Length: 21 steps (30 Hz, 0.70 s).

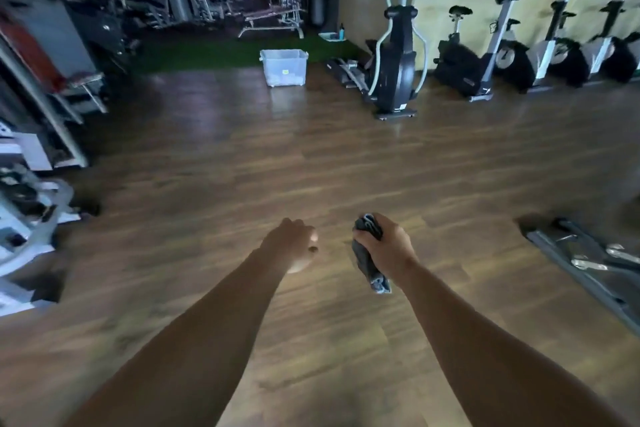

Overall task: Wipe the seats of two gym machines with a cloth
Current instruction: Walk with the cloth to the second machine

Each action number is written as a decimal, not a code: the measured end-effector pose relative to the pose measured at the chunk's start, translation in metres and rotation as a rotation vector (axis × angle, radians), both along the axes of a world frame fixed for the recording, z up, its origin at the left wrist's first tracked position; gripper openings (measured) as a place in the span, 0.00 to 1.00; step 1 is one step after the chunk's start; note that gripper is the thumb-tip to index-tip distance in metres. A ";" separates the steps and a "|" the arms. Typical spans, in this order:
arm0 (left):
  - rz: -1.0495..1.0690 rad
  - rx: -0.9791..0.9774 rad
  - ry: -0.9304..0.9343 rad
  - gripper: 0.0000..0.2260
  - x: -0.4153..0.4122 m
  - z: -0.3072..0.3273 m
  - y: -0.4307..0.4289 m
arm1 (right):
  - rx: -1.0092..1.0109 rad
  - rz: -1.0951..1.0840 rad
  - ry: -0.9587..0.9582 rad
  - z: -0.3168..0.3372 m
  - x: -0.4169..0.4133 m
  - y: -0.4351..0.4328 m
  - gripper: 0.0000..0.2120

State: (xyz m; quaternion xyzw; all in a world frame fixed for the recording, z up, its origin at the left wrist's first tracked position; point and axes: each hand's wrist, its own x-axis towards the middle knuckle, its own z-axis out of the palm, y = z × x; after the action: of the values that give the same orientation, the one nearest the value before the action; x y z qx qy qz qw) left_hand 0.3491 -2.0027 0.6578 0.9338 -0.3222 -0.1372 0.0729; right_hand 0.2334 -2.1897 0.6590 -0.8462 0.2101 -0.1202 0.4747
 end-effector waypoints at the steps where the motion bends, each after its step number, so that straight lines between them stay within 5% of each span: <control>1: 0.028 -0.002 -0.003 0.20 0.022 0.003 -0.007 | -0.017 0.026 0.006 0.002 0.028 -0.012 0.07; 9: 0.194 -0.004 -0.036 0.19 0.219 -0.002 -0.027 | -0.045 0.218 -0.069 0.004 0.260 -0.046 0.21; 17: 0.246 0.028 -0.035 0.19 0.450 -0.005 -0.020 | 0.014 0.264 -0.070 0.002 0.494 -0.047 0.09; 21: 0.269 0.044 -0.032 0.19 0.557 -0.002 -0.028 | 0.032 0.299 -0.064 0.000 0.607 -0.057 0.13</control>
State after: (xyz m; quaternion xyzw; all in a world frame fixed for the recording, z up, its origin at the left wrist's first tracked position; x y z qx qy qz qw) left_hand 0.9060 -2.0305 0.6559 0.9721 -0.1920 -0.1184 0.0652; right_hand 0.8407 -2.2470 0.6586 -0.8561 0.0686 -0.0718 0.5072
